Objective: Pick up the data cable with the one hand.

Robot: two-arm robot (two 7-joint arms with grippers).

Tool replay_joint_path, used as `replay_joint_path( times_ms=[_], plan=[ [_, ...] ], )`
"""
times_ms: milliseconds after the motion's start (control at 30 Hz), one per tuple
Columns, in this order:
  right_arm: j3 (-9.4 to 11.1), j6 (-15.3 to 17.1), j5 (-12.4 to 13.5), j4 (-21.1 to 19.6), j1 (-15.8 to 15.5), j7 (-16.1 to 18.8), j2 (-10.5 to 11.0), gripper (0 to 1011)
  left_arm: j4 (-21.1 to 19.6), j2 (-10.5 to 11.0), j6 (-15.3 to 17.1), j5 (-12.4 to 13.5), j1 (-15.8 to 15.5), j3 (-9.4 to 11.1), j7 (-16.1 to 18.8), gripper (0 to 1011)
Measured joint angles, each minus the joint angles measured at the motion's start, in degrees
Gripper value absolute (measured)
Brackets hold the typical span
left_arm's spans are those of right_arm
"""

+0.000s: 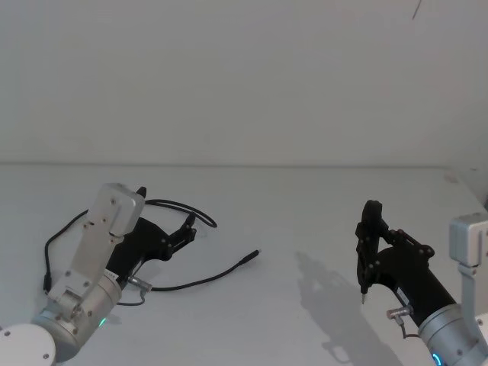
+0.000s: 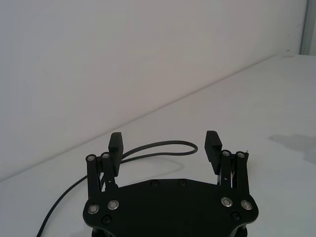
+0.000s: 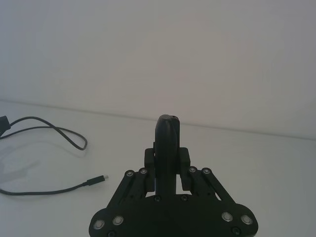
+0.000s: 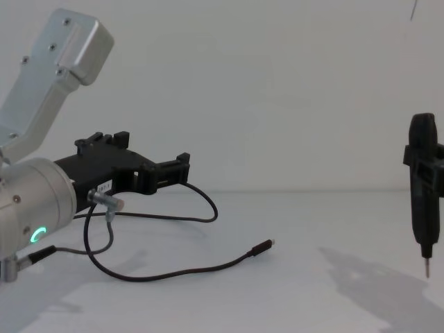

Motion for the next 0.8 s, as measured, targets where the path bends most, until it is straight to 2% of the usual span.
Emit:
replay_joint_path(
  times_ms=[800],
  plan=[
    [0.0, 0.0, 0.0, 0.0, 0.0, 0.0, 0.0, 279, 0.0, 0.0, 0.0, 0.0, 0.0, 0.0, 0.0, 1001]
  ],
)
